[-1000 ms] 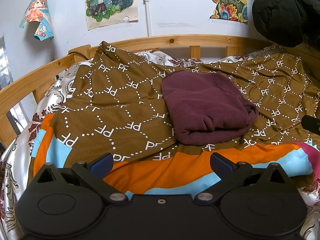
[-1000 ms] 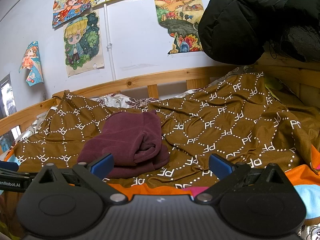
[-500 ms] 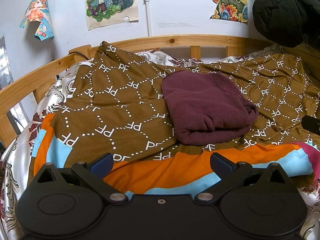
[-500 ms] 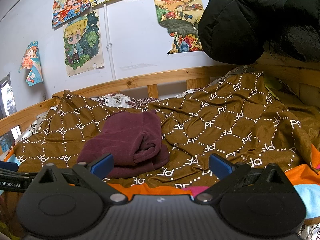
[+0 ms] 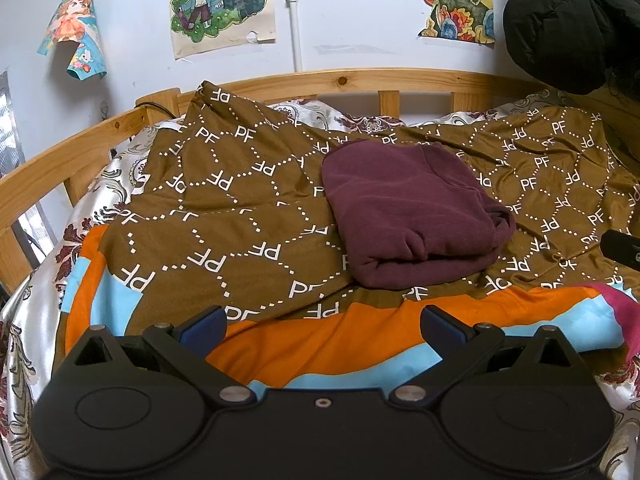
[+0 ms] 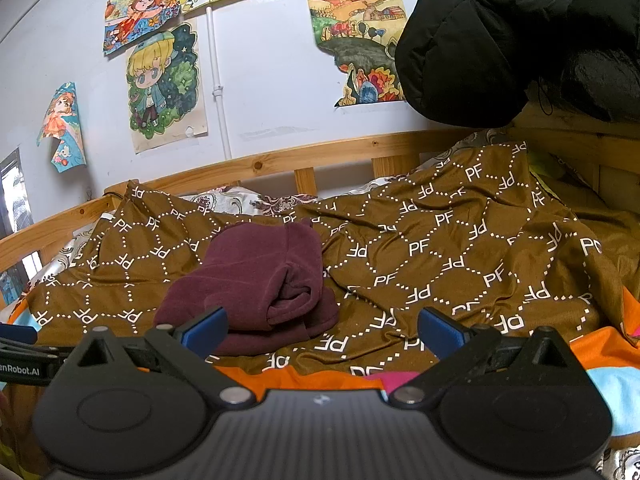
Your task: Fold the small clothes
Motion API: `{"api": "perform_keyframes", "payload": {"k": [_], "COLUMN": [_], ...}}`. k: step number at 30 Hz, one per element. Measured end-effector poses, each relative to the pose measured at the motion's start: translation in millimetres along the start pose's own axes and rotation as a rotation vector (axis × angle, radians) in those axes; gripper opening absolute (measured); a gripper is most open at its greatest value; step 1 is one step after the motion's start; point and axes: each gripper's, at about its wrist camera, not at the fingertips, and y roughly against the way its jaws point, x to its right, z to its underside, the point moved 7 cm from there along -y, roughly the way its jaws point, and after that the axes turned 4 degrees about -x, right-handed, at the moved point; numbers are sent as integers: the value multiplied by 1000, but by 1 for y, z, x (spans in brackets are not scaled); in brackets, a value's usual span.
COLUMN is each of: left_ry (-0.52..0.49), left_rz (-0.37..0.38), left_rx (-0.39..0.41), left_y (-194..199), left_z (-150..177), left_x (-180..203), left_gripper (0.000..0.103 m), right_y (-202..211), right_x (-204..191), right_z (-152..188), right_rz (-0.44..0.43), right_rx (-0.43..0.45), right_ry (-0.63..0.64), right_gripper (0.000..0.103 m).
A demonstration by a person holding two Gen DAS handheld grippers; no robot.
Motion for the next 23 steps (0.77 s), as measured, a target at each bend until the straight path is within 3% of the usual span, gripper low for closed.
{"api": "perform_keyframes", "payload": {"k": [9,23], "left_ry": [-9,-32], "left_rz": [-52,-38], "left_rx": [0,2], "left_y": [0,3], "left_z": [0,2], "left_x": [0,8], "left_gripper": [102,102], "right_y": [0,-1], "right_x": [0,-1], "right_z": [1,2], "right_rz": [1,5], "right_rx": [-1,-3], "right_ry": [-2,-7], "right_gripper": [103,103]}}
